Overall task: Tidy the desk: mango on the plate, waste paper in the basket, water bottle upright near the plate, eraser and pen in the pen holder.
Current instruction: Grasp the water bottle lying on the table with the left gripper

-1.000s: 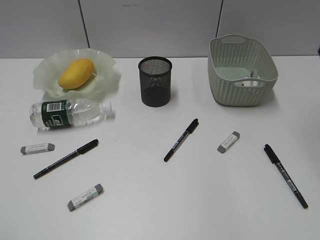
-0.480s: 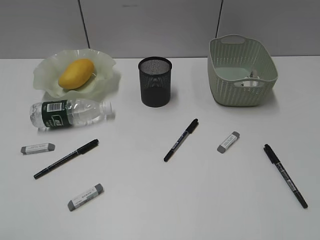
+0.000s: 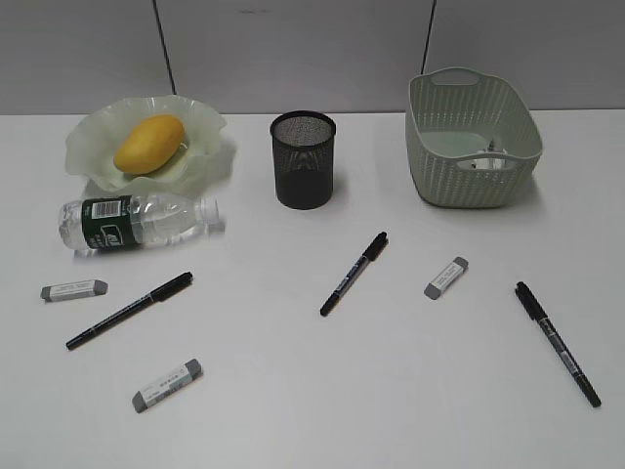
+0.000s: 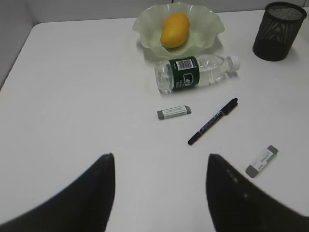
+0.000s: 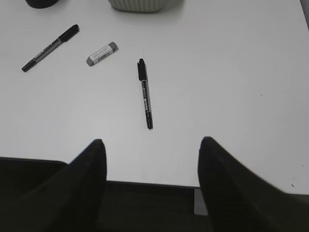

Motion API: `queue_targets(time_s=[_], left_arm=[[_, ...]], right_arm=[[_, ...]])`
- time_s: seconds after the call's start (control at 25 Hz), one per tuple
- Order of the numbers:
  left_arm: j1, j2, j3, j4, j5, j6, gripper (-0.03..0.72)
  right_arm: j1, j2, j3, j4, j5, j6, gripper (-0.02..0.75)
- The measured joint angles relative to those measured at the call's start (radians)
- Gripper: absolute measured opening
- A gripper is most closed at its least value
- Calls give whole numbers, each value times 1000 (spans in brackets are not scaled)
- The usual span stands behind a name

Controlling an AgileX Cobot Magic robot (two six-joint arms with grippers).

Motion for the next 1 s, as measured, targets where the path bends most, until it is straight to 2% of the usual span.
queue_targets(time_s=[0.28,0.6,1.0], left_arm=[[0,0,0,0,0,0,454],[0,0,0,-3,0,0,440],[0,0,0,-3,0,0,435]], right_arm=[[0,-214,91,0,-34,-12,480],[0,-221,171,-12,-118,-34,480],[0,-221,172,-22,-132,-32,479]])
